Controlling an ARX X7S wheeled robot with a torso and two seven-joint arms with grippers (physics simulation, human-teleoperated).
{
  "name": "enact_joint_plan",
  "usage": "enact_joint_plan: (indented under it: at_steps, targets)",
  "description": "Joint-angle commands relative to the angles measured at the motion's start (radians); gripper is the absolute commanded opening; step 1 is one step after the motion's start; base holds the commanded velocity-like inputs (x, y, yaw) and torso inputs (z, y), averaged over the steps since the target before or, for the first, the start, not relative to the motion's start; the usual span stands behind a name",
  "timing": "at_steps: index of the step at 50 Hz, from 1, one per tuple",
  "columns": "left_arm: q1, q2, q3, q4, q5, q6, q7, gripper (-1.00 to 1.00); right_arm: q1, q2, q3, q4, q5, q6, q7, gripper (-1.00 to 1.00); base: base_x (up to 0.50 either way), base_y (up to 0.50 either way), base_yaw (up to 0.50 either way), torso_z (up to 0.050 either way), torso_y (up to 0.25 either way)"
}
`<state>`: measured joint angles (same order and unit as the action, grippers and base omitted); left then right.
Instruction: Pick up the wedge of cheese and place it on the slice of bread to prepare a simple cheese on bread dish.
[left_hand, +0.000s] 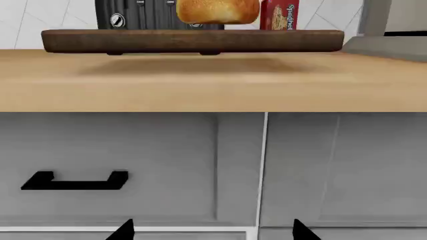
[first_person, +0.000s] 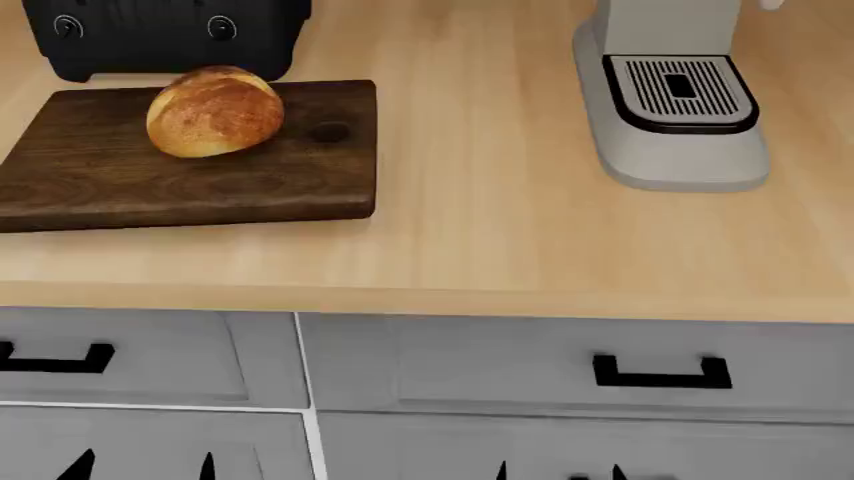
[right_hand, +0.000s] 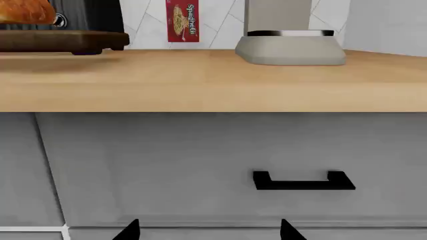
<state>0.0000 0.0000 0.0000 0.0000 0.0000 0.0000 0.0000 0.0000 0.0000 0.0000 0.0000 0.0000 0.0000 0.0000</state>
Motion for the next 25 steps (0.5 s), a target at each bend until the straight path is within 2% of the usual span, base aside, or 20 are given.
enact_joint_plan:
  at_steps: [1, 17, 25]
  targets:
    - [0.0, -0.01, 0.011, 0.0, -0.01, 0.0, -0.011, 1.0, 0.0, 0.009, -0.013, 0.0, 0.009, 0.0, 0.013, 1.0, 0.0, 0.0, 0.0, 0.0, 0.0]
    - [0.034, -0.058, 0.053, 0.085, -0.069, -0.027, -0.052, 1.0, -0.021, 0.058, -0.066, -0.062, 0.043, 0.055, 0.061, 1.0, 0.0, 0.0, 0.0, 0.001, 0.0]
    - [0.043, -0.077, 0.066, 0.131, -0.084, -0.049, -0.059, 1.0, -0.034, 0.076, -0.073, -0.125, 0.054, 0.087, 0.077, 1.0, 0.0, 0.0, 0.0, 0.047, 0.0]
